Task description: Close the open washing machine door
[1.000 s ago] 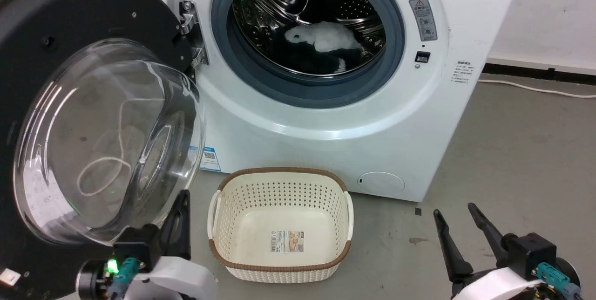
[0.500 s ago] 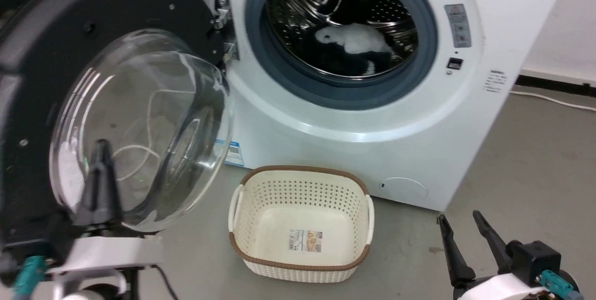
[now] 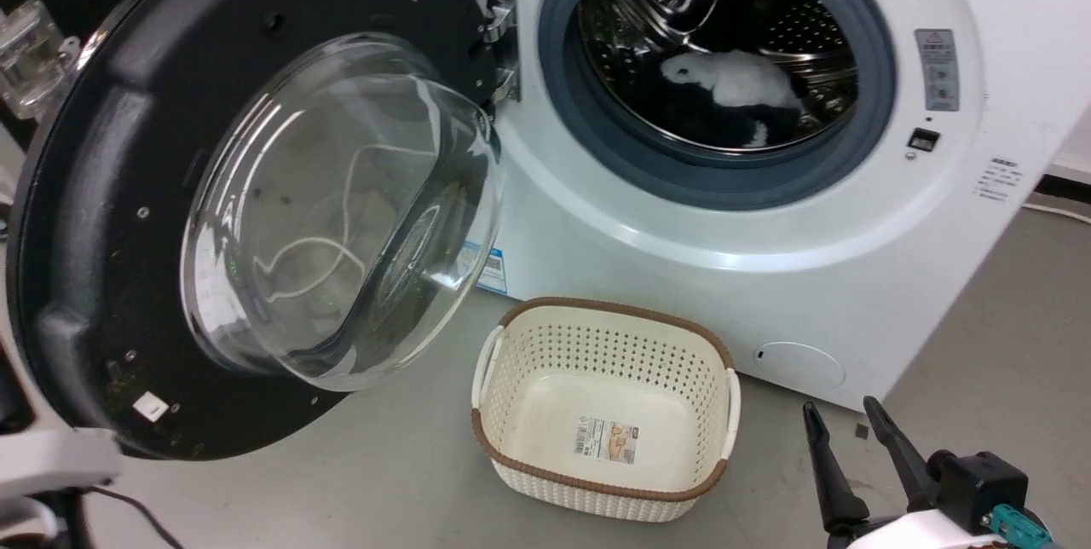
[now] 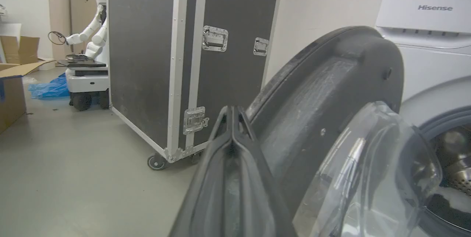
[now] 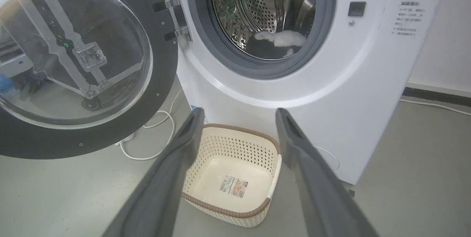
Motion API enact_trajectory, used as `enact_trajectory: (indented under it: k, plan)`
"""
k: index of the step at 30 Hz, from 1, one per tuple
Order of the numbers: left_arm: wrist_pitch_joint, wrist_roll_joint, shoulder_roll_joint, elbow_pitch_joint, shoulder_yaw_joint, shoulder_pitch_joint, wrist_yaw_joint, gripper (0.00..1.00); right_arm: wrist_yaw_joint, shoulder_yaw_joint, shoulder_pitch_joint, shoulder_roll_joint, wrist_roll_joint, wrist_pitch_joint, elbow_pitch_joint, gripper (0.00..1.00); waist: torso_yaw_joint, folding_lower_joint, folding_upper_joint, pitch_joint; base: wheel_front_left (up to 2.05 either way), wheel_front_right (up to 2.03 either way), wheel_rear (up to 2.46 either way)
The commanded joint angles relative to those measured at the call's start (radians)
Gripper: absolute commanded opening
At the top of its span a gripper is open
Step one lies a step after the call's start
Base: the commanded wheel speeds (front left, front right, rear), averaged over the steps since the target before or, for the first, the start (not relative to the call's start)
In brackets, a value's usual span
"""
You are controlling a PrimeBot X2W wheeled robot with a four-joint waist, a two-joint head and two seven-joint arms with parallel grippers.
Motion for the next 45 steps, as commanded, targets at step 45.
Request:
enact_trajectory:
  k: [45]
  plan:
    - [0.322, -0.653, 0.545, -0.070, -0.927, -0.108, -0.078, 0.00, 0.001, -0.065, -0.031, -0.001, 0.110, -0.102, 0.102, 1.00, 0.042, 0.0000, -0.0001, 0.073, 0.00, 0.00, 0.00]
